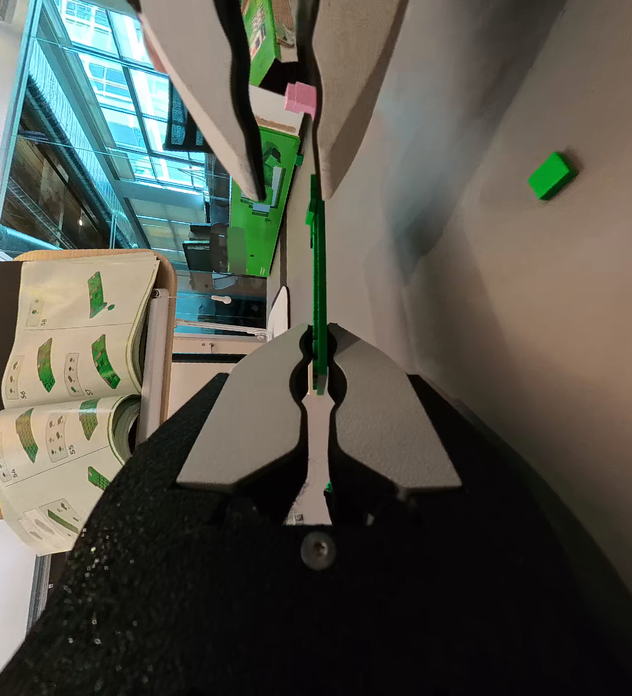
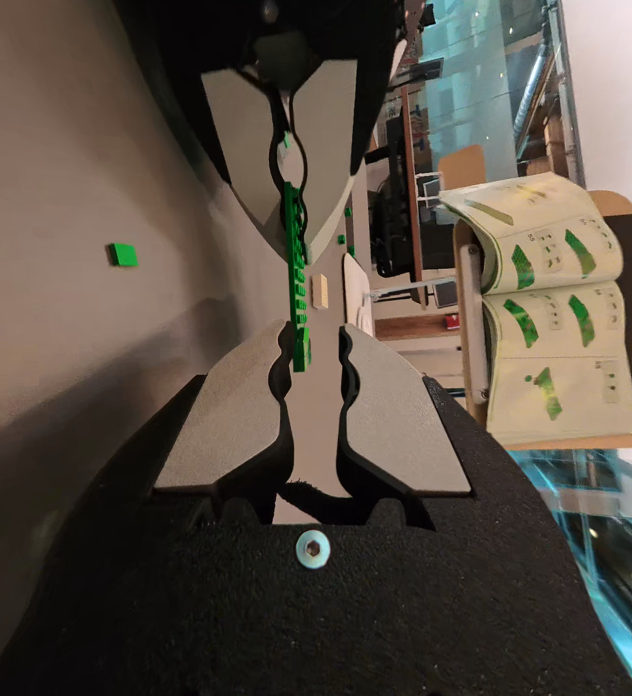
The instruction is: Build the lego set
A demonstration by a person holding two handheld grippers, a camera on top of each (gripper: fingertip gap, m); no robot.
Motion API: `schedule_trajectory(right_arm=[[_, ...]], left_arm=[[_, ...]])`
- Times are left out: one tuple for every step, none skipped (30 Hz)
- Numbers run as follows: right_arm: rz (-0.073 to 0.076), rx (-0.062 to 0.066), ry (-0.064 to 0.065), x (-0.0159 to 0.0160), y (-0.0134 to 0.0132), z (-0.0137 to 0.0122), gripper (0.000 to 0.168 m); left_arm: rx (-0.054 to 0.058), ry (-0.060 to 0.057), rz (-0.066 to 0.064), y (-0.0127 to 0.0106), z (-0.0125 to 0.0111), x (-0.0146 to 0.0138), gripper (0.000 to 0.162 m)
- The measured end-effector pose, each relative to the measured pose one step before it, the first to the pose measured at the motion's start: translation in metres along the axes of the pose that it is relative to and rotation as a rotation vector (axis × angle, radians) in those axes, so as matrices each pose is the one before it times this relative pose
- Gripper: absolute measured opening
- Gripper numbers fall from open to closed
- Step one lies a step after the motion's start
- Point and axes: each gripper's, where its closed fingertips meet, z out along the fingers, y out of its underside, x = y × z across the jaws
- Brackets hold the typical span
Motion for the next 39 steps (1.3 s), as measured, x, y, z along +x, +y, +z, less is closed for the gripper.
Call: schedule_trajectory(right_arm=[[-0.0049,-0.0170,0.0008,-0.00048,0.00244,0.00161,0.022],[-0.0014,-0.0140,0.0018,-0.00042,0.00218,0.00159,0.022],[-0.0125,-0.0076,0.0077,0.00013,0.00136,0.00114,0.022],[-0.0209,-0.0032,0.0033,-0.00090,0.00043,0.00071,0.020],[-0.0211,0.0002,0.0054,-0.00067,-0.00045,0.00031,0.019],[-0.0173,0.0014,0.0006,-0.00131,-0.00061,0.00010,0.017],[-0.0087,0.0024,-0.0030,-0.00166,-0.00070,0.00008,0.016],[-0.0030,-0.0018,-0.0036,-0.00129,0.00011,0.00041,0.016],[-0.0048,-0.0042,-0.0055,-0.00127,0.00058,0.00060,0.017],[-0.0059,-0.0061,0.0015,-0.00008,0.00091,0.00072,0.017],[-0.0049,-0.0047,0.0001,-0.00029,0.00079,0.00060,0.017],[-0.0012,-0.0029,0.0024,0.00000,0.00053,0.00051,0.017],[-0.0001,-0.0014,0.0077,0.00073,0.00034,0.00029,0.016],[-0.0002,-0.0021,0.0021,0.00006,0.00027,0.00020,0.016],[0.0011,-0.0008,0.0045,0.00035,0.00011,0.00013,0.015],[-0.0012,0.0000,0.0018,-0.00015,-0.00001,0.00019,0.014],[-0.0045,-0.0001,-0.0001,-0.00055,0.00014,0.00023,0.013],[-0.0054,-0.0031,0.0000,-0.00071,0.00031,0.00041,0.011],[-0.0068,-0.0019,-0.0007,-0.00074,0.00017,0.00036,0.010],[-0.0065,-0.0014,-0.0010,-0.00089,0.00010,0.00042,0.009],[-0.0076,-0.0019,0.0015,-0.00033,0.00015,0.00020,0.009],[-0.0077,-0.0021,0.0002,-0.00040,0.00017,0.00015,0.009],[-0.0065,-0.0013,0.0009,-0.00020,0.00011,0.00010,0.008],[-0.0046,-0.0010,-0.0039,-0.00059,0.00011,-0.00004,0.008],[-0.0013,-0.0012,-0.0079,-0.00061,0.00011,-0.00003,0.008],[-0.0029,-0.0024,-0.0047,-0.00006,0.00019,-0.00006,0.008],[-0.0085,-0.0010,-0.0019,0.00012,0.00003,-0.00017,0.008],[-0.0124,-0.0035,-0.0064,-0.00062,0.00037,-0.00007,0.008],[-0.0113,-0.0046,-0.0012,-0.00023,0.00029,-0.00005,0.008],[-0.0148,-0.0015,0.0045,0.00022,-0.00003,-0.00025,0.007],[-0.0183,-0.0011,0.0061,0.00035,0.00023,-0.00039,0.007],[-0.0149,-0.0015,0.0074,0.00051,0.00022,-0.00034,0.006],[-0.0067,0.0002,0.0042,0.00022,-0.00003,-0.00028,0.006],[-0.0073,0.0016,0.0054,0.00041,0.00001,-0.00023,0.006],[-0.0091,0.0023,0.0016,-0.00016,-0.00009,-0.00013,0.006],[-0.0014,0.0007,-0.0046,-0.00088,0.00005,0.00017,0.006],[0.0076,0.0004,-0.0098,-0.00114,0.00011,0.00023,0.006],[0.0069,0.0014,-0.0072,-0.00067,0.00020,0.00023,0.006],[0.0016,0.0014,0.0022,0.00043,0.00012,-0.00009,0.006]], left_arm=[[0.0000,0.0010,-0.0003,0.00006,0.00007,0.00012,0.005],[0.0003,-0.0009,0.0002,-0.00011,-0.00005,-0.00009,0.005],[0.0004,-0.0010,0.0003,-0.00012,-0.00004,-0.00013,0.005],[-0.0001,-0.0018,0.0004,-0.00001,-0.00003,-0.00036,0.005],[-0.0032,0.0009,0.0002,0.00063,0.00017,0.00017,0.005],[0.0000,0.0008,-0.0011,0.00012,0.00015,0.00012,0.005],[-0.0022,-0.0018,-0.0011,0.00038,0.00010,-0.00035,0.005],[-0.0027,-0.0028,0.0002,0.00040,0.00002,-0.00044,0.005],[-0.0008,-0.0004,-0.0008,0.00029,0.00000,-0.00015,0.005],[0.0007,0.0005,-0.0005,0.00003,0.00003,-0.00002,0.005],[0.0009,0.0003,-0.0003,-0.00010,-0.00007,0.00008,0.005],[0.0012,0.0000,0.0002,-0.00022,0.00001,0.00002,0.005],[0.0015,0.0000,0.0014,-0.00031,-0.00017,-0.00001,0.005],[0.0011,0.0001,0.0022,-0.00028,-0.00007,0.00023,0.005],[0.0001,-0.0009,0.0028,-0.00022,-0.00008,0.00005,0.005],[0.0008,-0.0001,0.0023,-0.00019,-0.00004,0.00007,0.005],[0.0015,0.0008,0.0012,-0.00037,-0.00008,0.00020,0.005],[0.0003,-0.0005,0.0006,-0.00016,-0.00012,-0.00005,0.005],[0.0026,0.0000,0.0004,-0.00039,-0.00019,-0.00003,0.005],[0.0023,0.0001,0.0008,-0.00041,-0.00012,0.00004,0.005],[0.0000,0.0017,0.0024,-0.00023,-0.00010,0.00033,0.005],[-0.0005,0.0003,0.0031,0.00001,0.00005,0.00023,0.005],[0.0000,-0.0010,0.0035,-0.00023,-0.00010,-0.00010,0.005],[-0.0006,-0.0006,0.0044,-0.00019,-0.00017,0.00010,0.005],[-0.0006,0.0005,0.0050,-0.00017,-0.00015,0.00030,0.005],[-0.0003,-0.0013,0.0060,-0.00026,-0.00004,0.00009,0.004],[-0.0009,-0.0029,0.0030,-0.00020,-0.00010,-0.00032,0.004],[0.0011,0.0025,-0.0011,-0.00038,-0.00004,0.00027,0.004],[-0.0001,0.0058,-0.0015,-0.00007,0.00019,0.00082,0.005],[-0.0002,0.0000,0.0004,-0.00009,0.00016,0.00016,0.005],[0.0014,0.0008,-0.0018,-0.00036,-0.00011,0.00000,0.005],[0.0013,0.0006,-0.0052,-0.00027,0.00009,-0.00016,0.005],[0.0010,0.0005,-0.0029,-0.00027,-0.00009,-0.00008,0.005],[0.0007,0.0007,-0.0013,-0.00010,0.00002,0.00010,0.005],[0.0015,-0.0009,0.0001,-0.00026,-0.00013,-0.00016,0.005],[-0.0003,0.0036,0.0003,-0.00007,0.00016,0.00063,0.005],[-0.0019,0.0034,0.0037,0.00005,0.00027,0.00074,0.004],[-0.0022,0.0030,0.0049,0.00020,0.00023,0.00080,0.004],[-0.0009,-0.0008,0.0029,-0.00011,0.00016,0.00008,0.004]])
